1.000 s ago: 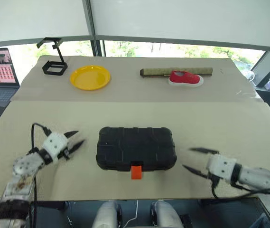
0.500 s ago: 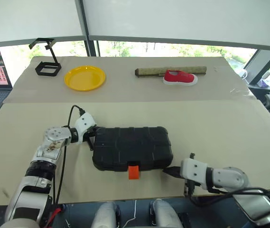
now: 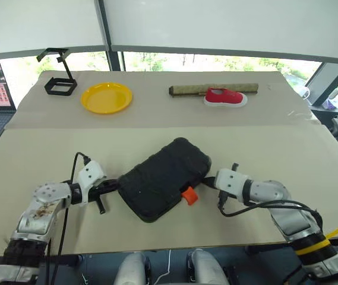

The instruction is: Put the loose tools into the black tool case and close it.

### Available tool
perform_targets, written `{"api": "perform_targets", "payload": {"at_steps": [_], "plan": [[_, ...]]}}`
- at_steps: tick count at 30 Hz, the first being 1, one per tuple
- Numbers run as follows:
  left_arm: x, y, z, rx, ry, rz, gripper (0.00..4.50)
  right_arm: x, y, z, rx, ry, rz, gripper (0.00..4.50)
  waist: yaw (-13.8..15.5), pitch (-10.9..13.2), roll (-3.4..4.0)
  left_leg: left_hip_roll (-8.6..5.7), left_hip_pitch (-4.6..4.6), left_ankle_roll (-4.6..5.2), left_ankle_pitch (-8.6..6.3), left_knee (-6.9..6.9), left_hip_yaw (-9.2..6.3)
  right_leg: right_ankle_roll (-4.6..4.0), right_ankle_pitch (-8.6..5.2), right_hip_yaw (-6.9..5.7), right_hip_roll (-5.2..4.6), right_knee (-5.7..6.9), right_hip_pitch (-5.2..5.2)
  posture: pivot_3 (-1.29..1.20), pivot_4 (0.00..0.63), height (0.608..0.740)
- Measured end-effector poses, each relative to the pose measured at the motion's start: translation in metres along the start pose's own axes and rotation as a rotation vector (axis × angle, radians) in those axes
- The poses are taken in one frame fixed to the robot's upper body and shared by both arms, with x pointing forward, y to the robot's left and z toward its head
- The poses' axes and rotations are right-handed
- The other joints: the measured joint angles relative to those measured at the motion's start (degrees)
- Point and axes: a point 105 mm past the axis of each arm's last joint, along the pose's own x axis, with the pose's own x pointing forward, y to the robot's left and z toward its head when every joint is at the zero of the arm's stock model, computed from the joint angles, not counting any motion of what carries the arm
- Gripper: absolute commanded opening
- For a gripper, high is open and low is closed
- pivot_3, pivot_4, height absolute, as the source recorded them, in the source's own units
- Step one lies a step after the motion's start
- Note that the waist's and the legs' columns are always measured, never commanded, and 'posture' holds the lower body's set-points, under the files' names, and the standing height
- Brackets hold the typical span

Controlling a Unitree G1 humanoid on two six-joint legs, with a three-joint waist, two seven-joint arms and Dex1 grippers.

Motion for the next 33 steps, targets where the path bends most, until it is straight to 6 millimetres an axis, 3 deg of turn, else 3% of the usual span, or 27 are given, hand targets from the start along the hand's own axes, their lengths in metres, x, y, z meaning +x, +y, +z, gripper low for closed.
{"api": "perform_targets", "payload": {"at_steps": [3,6,8,12,18,33], "plan": [[-0.006,0.014,0.013,-0.11,-0.063,0.063,0.0,-0.01,-0.004,-0.005,0.032,-0.001,-0.008,0.02,0.4,0.1,-0.03,-0.01,-0.12,-0.07,0.05,0.01,-0.1,-0.01,-0.01,-0.09,0.0,0.01,-0.04,0.0,0.15,0.74],[-0.015,0.032,0.061,-0.073,-0.136,0.066,0.0,-0.038,0.0,-0.008,0.101,0.014,0.034,0.02,1.4,0.1,-0.05,-0.03,-0.23,-0.04,0.06,0.08,-0.21,0.02,0.01,-0.19,-0.01,-0.04,0.0,0.0,0.15,0.74],[-0.015,0.029,0.082,-0.02,-0.151,0.018,0.0,-0.05,0.007,-0.006,0.138,0.013,0.064,0.02,1.2,0.1,0.05,-0.1,-0.15,0.02,0.02,-0.01,-0.15,0.06,0.01,-0.08,-0.06,-0.12,0.05,0.0,0.15,0.74],[0.015,-0.007,0.078,-0.013,-0.082,-0.2,0.0,-0.056,0.044,0.008,0.214,0.002,0.199,0.02,1.0,0.1,0.08,-0.18,-0.19,0.03,-0.01,-0.04,-0.12,0.1,-0.07,-0.03,0.05,-0.11,-0.02,0.0,0.15,0.74],[0.045,-0.035,0.09,0.05,-0.118,-0.354,0.0,-0.042,0.058,0.034,0.248,-0.045,0.237,0.02,1.0,0.1,0.04,-0.19,-0.15,-0.08,0.06,0.01,-0.19,0.05,-0.08,-0.03,0.11,-0.07,0.01,0.0,0.15,0.74],[0.063,-0.045,0.094,0.154,-0.108,-0.402,0.0,-0.02,0.048,0.041,0.199,-0.02,0.243,0.02,1.2,0.1,0.04,-0.22,-0.15,-0.06,0.06,0.03,-0.23,0.04,-0.09,-0.04,0.11,-0.07,0.03,0.0,0.15,0.74]]}}
